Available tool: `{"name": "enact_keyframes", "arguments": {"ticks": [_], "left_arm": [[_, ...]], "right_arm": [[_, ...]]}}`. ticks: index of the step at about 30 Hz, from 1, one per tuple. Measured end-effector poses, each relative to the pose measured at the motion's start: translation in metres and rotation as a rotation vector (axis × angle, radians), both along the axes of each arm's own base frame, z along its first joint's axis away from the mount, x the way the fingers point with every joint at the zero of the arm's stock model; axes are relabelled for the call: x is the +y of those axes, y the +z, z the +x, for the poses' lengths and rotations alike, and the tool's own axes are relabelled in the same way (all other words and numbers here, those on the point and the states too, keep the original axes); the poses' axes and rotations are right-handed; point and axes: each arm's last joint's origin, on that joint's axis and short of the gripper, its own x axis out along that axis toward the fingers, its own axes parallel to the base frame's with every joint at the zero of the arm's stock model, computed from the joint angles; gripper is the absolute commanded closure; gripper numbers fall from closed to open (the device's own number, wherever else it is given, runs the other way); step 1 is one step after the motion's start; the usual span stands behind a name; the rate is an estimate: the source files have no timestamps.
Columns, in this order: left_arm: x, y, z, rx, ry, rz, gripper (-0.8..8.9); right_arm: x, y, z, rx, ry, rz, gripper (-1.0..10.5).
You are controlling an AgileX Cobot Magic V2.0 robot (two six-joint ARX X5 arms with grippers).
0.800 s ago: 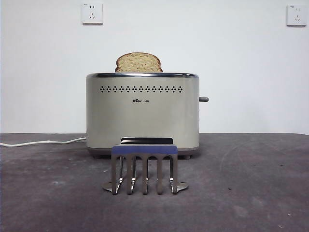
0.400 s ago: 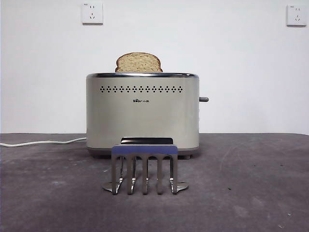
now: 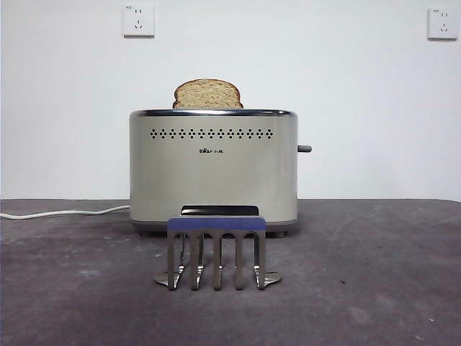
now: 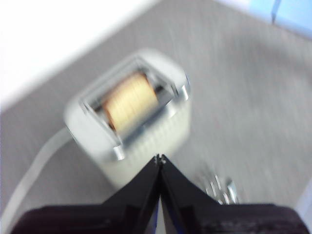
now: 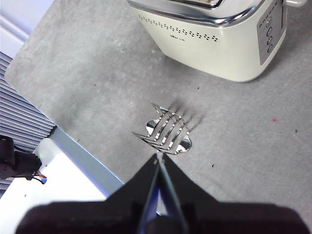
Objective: Pick up a slice of bread from the rack,put the bread on the toaster,press the button
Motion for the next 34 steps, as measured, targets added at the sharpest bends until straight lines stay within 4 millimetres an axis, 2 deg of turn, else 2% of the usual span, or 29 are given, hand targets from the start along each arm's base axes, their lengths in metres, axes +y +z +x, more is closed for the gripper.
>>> {"name": "enact_keyframes", "arguments": {"ticks": [5, 7, 9, 12, 16, 21, 25, 29, 34], "left_arm": [[0.028, 0.018, -0.026, -0.302, -0.046, -0.14, 8.17], [0.038, 0.015, -0.039, -0.419, -0.042, -0.17, 8.17], [0.048, 0.002, -0.049, -0.526, 0.0, -0.177, 8.17], [0.058, -0.028, -0.062, -0.638, 0.074, -0.172, 8.17], [0.067, -0.083, -0.071, -0.725, 0.203, -0.151, 8.17], [0.075, -0.157, -0.072, -0.708, 0.323, -0.135, 8.17], [0.08, -0.208, -0.074, -0.659, 0.412, -0.137, 8.17], [0.082, -0.249, -0.072, -0.596, 0.452, -0.133, 8.17], [0.083, -0.286, -0.072, -0.55, 0.474, -0.134, 8.17]], "right_arm": [[0.0, 0.0, 0.0, -0.001, -0.001, -0.002, 9.5], [0.0, 0.0, 0.0, 0.0, -0.001, -0.002, 9.5], [0.0, 0.0, 0.0, -0.001, -0.001, -0.002, 9.5], [0.0, 0.0, 0.0, -0.001, -0.001, -0.002, 9.5], [0.0, 0.0, 0.0, 0.0, -0.001, -0.002, 9.5], [0.0, 0.0, 0.0, -0.001, -0.001, -0.002, 9.5], [0.0, 0.0, 0.0, -0.001, -0.002, -0.002, 9.5], [0.0, 0.0, 0.0, -0.001, -0.001, -0.002, 9.5], [0.0, 0.0, 0.0, -0.001, -0.001, -0.002, 9.5]]}}
